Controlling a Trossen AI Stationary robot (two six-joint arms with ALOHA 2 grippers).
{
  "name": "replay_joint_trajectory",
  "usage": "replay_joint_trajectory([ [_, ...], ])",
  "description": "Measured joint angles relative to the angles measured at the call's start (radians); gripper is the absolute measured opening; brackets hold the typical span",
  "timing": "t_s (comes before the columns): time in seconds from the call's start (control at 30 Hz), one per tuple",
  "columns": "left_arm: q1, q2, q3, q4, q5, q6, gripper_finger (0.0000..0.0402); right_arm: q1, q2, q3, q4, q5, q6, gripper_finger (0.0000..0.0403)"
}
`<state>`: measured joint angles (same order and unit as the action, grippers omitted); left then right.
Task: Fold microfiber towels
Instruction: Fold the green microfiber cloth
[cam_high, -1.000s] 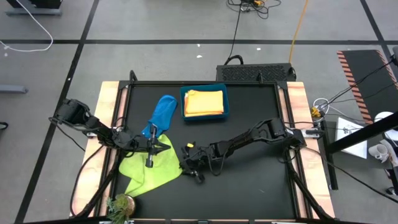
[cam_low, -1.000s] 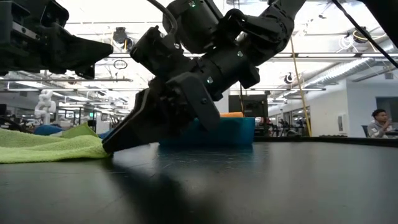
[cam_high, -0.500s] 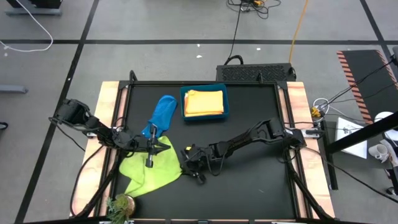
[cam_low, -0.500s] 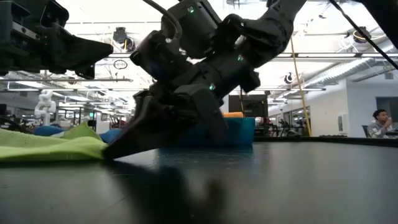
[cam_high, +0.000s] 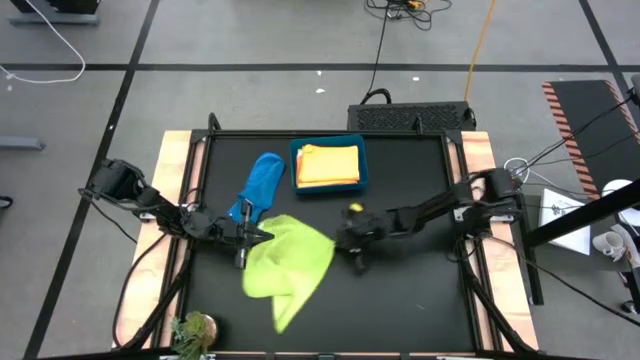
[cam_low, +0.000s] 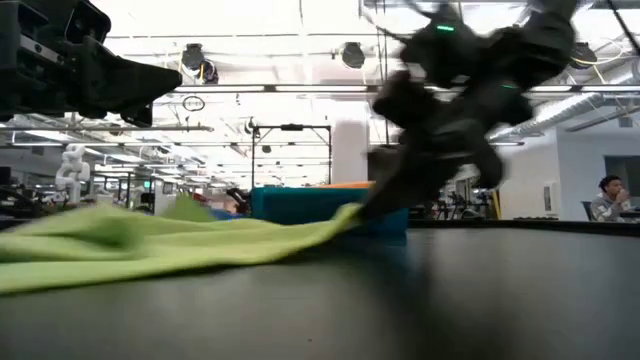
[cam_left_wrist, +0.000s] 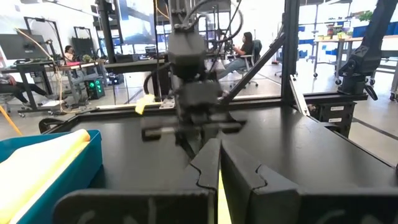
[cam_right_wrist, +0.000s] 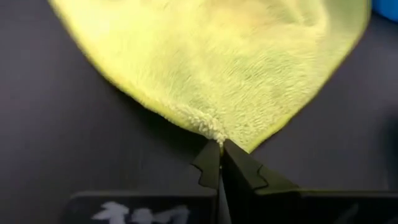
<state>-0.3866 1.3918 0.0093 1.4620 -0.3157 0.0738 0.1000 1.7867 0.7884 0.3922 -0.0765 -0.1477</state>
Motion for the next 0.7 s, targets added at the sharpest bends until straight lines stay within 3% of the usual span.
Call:
replay_joint_trajectory([
  [0.13,0.0,0.0,0.0,0.0,0.0,0.0,0.0017,-0.003,-0.174,-0.275,0.205,0.015,0.106,0.0001],
  [0.33,0.0,0.0,0.002,0.004,0.0,0.0,0.0017,0.021,-0.383,-0.583,0.417,0.131,0.241,0.0],
  [0.5,0.0,0.0,0.01,0.005,0.0,0.0,0.0017,0.045,-0.488,-0.728,0.525,0.176,0.311,0.0],
  [0.7,0.0,0.0,0.01,0.007,-0.031,-0.02,0.0017,0.055,-0.518,-0.766,0.546,0.185,0.319,0.0],
])
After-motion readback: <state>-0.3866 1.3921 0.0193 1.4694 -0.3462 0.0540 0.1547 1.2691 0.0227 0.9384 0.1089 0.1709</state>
